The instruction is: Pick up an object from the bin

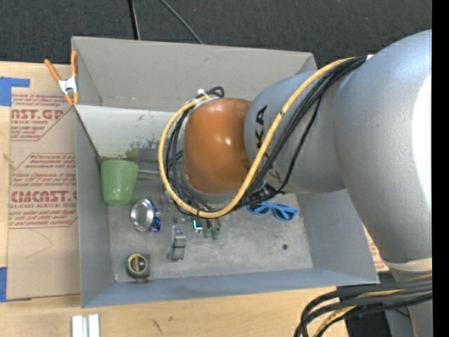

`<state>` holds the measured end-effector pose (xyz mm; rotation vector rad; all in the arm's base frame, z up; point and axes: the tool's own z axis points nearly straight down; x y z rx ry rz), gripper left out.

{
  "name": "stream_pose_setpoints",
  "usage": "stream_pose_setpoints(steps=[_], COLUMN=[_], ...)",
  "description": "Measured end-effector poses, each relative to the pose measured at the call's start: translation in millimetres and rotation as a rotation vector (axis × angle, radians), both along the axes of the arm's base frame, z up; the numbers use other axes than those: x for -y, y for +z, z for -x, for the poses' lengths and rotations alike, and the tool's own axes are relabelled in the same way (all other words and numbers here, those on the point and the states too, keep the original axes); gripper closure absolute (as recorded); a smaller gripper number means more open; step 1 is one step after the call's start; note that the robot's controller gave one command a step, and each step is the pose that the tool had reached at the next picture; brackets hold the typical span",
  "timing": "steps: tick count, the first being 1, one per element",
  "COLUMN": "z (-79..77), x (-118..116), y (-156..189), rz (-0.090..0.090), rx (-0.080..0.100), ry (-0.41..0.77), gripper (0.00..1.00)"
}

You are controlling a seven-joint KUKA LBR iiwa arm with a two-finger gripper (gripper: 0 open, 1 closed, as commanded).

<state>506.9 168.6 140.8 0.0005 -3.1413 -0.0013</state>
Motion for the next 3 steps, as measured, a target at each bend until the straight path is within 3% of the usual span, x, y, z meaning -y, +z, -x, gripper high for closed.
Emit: stream_pose_setpoints(steps=[1, 2, 3], z=[-60.5, -60.5, -56.5], x=[-36.9, -38.6, -33.3], y=[-75.1, -70.9, 45.8], rz=[0.006, -0.001, 0.0], rx=[-0.003, 0.002, 0.009], ry=[0.03, 0.032, 0.601], gripper=[0.0, 1.0, 1.0])
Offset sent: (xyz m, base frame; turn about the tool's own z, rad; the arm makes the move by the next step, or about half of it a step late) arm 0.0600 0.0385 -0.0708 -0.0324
